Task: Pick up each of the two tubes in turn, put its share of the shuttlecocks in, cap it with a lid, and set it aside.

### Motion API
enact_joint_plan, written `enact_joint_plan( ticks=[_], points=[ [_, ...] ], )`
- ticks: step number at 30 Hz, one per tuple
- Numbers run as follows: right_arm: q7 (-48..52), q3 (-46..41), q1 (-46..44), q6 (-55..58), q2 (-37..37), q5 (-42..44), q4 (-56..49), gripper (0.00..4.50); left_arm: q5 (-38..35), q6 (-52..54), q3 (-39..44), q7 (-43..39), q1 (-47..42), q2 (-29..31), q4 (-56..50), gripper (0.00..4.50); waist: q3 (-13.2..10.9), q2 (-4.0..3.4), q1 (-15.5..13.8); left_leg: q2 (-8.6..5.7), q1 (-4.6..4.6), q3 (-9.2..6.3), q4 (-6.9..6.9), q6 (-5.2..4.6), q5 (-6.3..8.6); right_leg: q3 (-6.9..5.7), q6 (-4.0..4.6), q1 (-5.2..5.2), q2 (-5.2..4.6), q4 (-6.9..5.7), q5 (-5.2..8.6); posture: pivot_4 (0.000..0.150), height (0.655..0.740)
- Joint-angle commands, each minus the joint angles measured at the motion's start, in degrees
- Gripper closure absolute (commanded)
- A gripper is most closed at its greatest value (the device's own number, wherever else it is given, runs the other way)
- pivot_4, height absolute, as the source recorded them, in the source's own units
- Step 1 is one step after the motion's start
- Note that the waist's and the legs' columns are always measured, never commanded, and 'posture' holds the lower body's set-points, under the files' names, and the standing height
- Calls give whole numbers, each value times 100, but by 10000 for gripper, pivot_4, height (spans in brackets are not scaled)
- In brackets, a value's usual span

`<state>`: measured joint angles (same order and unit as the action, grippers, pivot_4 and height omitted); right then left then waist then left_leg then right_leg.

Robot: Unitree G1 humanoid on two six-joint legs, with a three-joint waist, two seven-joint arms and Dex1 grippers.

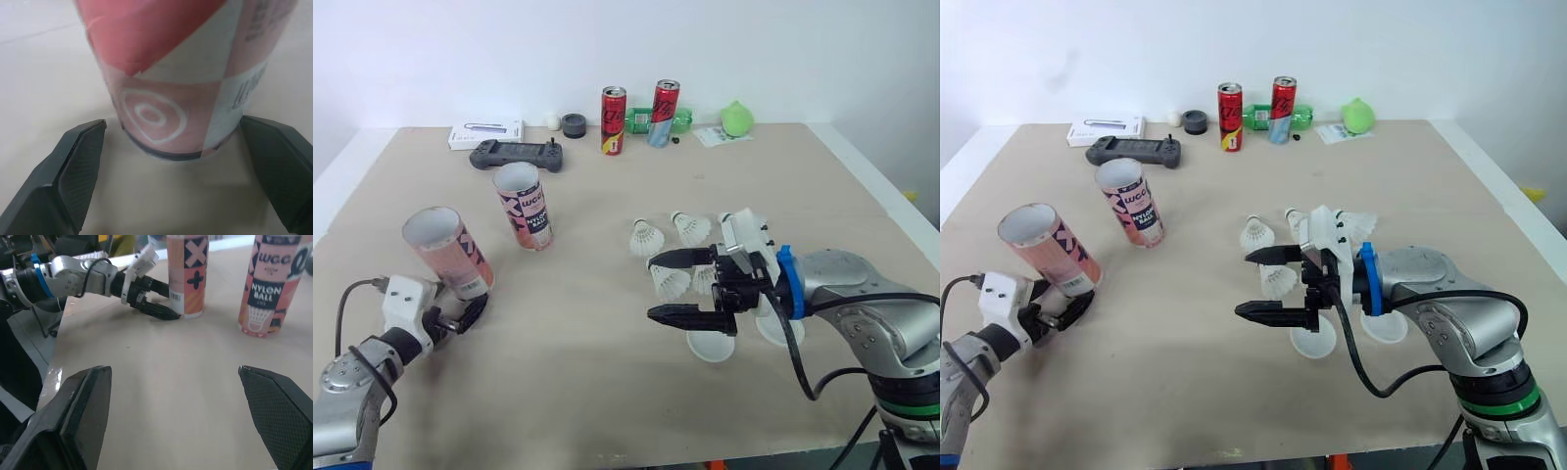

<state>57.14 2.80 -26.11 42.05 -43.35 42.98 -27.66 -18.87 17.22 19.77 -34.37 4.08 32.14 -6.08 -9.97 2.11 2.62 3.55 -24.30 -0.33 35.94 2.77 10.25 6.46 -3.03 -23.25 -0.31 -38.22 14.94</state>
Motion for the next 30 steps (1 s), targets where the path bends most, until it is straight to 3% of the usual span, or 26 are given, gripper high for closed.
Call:
enact_joint_plan(
  ticks=[1, 15, 18, 23, 26, 30],
  points=[
    [-98, 22, -97, -102, 112, -51, -115, 415, 178, -129, -189, 2, -217, 22, 389, 0, 1, -2, -1, 0, 0, 0, 0, 1, -3, 0, 1, 0, 0, 0, -2, 1500, 7400],
    [-285, 65, -44, -60, 299, -60, -249, 415, 254, -661, -436, 51, -709, -90, 1233, 0, 5, -8, 0, 0, 1, 2, -5, -5, -27, 0, 5, -2, -2, 0, -24, 1500, 7400],
    [-286, 65, -42, -42, 313, -43, -263, 0, 202, -638, -431, 75, -664, -120, 1195, 8157, 6, -10, 2, 0, 2, 2, -6, -5, -27, 0, 5, -2, -2, 0, -24, 1500, 7400],
    [-312, 69, -11, -29, 322, -46, -291, 0, 229, -656, -412, 93, -585, -102, 1161, 8157, 9, -15, 3, 0, 4, 2, -9, -5, -27, 0, 7, -3, -2, 1, -23, 1500, 7400],
    [-833, 96, 277, -26, 404, -374, -431, 0, 272, -857, -305, 163, -515, -90, 1076, 8157, 12, -12, 3, 0, 4, 3, -13, -5, -27, 0, 7, -4, -2, 2, -22, 1500, 7400],
    [-2105, 121, 1173, 427, 612, -883, -870, 0, 1004, -1810, -280, 531, -182, 113, 537, 8157, 24, 3, 5, 1, 4, 3, -35, -4, -27, 0, 12, -10, -2, 5, -11, 1500, 7400]
  ],
)
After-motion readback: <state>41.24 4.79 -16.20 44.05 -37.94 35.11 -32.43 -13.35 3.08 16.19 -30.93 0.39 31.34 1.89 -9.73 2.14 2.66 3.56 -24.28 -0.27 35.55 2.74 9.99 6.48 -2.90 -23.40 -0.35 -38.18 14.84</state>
